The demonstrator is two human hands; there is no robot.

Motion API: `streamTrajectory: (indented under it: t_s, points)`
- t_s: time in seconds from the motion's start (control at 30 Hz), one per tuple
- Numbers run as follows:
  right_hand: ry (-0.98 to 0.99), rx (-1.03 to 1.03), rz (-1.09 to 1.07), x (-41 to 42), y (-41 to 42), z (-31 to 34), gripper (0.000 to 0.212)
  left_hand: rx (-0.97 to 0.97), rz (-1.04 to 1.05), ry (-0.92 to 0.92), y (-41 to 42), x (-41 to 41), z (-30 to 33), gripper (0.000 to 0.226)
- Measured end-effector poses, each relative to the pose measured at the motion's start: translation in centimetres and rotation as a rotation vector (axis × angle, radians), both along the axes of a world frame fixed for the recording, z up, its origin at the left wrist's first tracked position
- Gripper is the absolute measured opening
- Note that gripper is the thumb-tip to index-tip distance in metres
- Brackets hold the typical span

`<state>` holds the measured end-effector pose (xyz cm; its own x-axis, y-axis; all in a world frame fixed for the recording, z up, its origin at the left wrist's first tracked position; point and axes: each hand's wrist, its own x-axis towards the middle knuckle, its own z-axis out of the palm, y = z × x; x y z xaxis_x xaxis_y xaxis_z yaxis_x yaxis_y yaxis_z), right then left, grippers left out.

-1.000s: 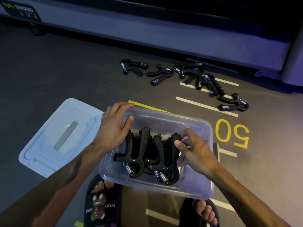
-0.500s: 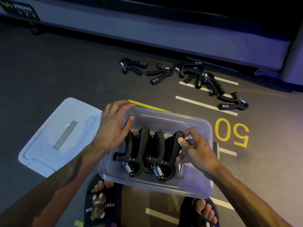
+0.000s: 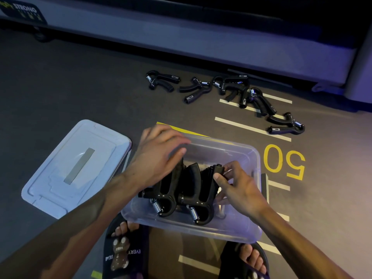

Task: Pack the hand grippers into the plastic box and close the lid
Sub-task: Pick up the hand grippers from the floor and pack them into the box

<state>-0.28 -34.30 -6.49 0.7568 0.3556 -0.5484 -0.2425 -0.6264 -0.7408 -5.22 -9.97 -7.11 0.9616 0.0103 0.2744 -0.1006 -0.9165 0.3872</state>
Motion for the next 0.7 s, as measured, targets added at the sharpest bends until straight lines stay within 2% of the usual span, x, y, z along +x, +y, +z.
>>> streamTrajectory:
  t_s: [0.07,0.2,0.3,0.47,0.7]
  points:
    - [-0.06,-0.034,0.042,0.0,-0.1,-0.2,0.033,0.011,-0.108,0.075,-0.9,0.3,-0.1,0.032]
    - [-0.158,-0.079,0.162,0.2,-0.4,-0.6,0.065,0.122,-0.269,0.254,-2.1,0.6,-0.8,0.048]
    - [-0.194,-0.128,0.256,0.1,-0.2,-0.8,0.058,0.147,-0.296,0.292,-2.5,0.7,-1.0,0.054]
    - [-0.223,-0.135,0.258,-0.4,0.4,-0.9,0.044,0.142,-0.3,0.342,-2.5,0.6,-1.3,0.052]
    - [-0.219,-0.138,0.275,-0.2,0.4,-0.9,0.04,0.105,-0.292,0.363,-2.5,0.4,-1.0,0.052]
